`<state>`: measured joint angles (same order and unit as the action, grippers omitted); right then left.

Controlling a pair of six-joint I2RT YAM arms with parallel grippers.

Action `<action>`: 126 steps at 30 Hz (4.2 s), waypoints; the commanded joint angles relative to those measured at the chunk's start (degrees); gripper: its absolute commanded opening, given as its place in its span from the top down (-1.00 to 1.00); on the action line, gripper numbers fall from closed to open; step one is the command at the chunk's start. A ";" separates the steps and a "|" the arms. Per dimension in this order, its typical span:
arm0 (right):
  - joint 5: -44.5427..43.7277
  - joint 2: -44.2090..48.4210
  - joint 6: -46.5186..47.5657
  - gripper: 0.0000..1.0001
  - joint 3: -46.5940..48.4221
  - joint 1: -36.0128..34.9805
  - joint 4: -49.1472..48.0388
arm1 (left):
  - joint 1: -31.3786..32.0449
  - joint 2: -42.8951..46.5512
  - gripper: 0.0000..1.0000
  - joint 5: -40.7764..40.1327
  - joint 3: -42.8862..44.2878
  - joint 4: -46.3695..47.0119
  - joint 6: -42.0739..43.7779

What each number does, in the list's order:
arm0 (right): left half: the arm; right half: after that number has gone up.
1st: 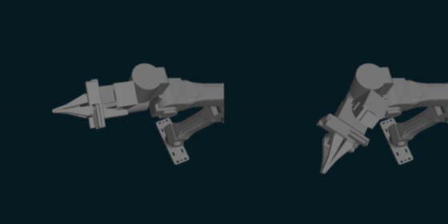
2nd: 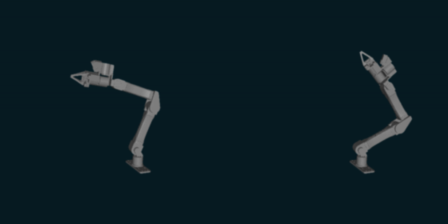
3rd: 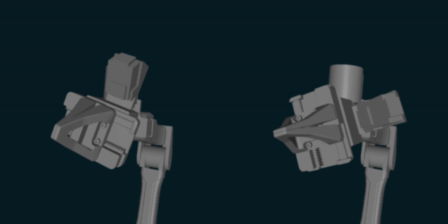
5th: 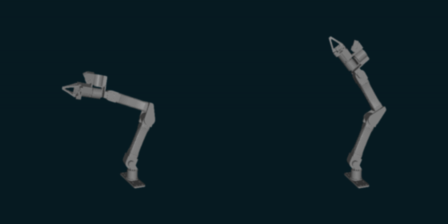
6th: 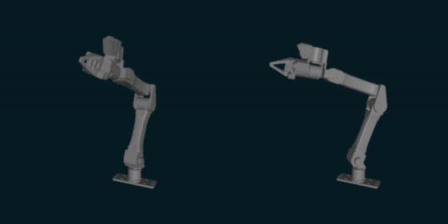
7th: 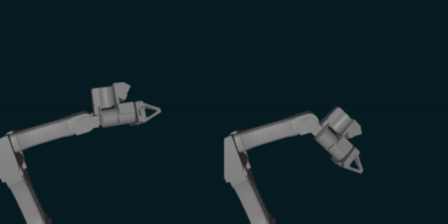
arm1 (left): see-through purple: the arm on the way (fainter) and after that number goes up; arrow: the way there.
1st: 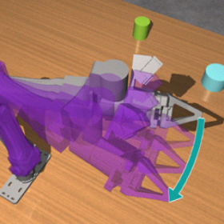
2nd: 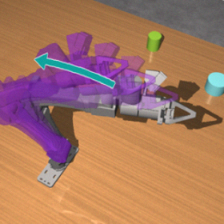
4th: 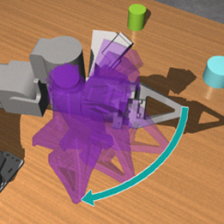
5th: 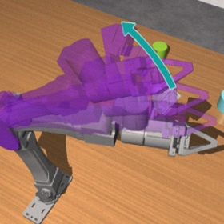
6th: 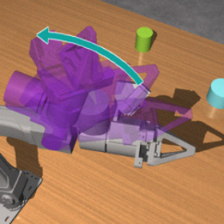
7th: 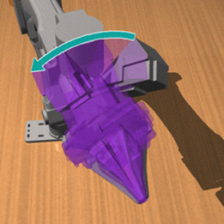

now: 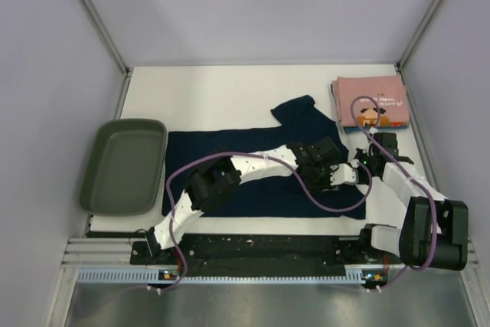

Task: Fold and stack the t-shirts
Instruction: Fold the flattened tshirt in 1/3 of the way

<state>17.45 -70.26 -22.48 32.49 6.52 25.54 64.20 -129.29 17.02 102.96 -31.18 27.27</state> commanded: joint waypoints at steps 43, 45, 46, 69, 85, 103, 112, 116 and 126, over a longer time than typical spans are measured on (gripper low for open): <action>0.04 -6.21 1.56 1.00 -1.99 2.70 -4.36 | -18.06 8.35 1.00 -0.31 -7.76 4.28 -21.37; -0.22 -6.03 1.56 1.00 -1.99 2.70 -4.18 | -18.41 8.88 1.00 -0.49 -9.61 5.51 -21.73; -0.31 -5.94 1.56 1.00 -1.91 2.70 -4.18 | -18.41 8.80 0.94 -0.93 -9.79 5.43 -21.47; -4.35 20.24 -14.33 -0.97 4.86 5.08 12.42 | -21.31 44.37 -0.29 -20.97 -37.00 -16.80 12.28; -16.05 38.35 -50.10 -0.84 -1.80 5.08 41.00 | -35.11 53.10 -0.39 -21.49 -55.40 -18.75 9.03; -21.49 20.61 -48.20 1.00 -7.01 17.53 28.78 | -35.90 54.06 -0.43 -10.53 -61.03 -21.99 13.15; -25.01 14.45 -38.43 1.00 -2.52 33.73 28.16 | -32.84 56.00 -0.51 0.56 -62.26 -25.69 17.03; -26.15 13.31 -37.73 1.00 -1.99 34.87 27.99 | -29.41 54.59 -0.50 3.90 -63.49 -24.81 15.10; -28.97 16.55 -27.53 -0.59 2.74 41.38 27.46 | -30.18 55.20 -0.49 3.02 -54.82 -30.42 14.92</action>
<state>-7.77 -56.88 -55.37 29.08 47.24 54.22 35.46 -76.62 17.17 41.28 -57.56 41.93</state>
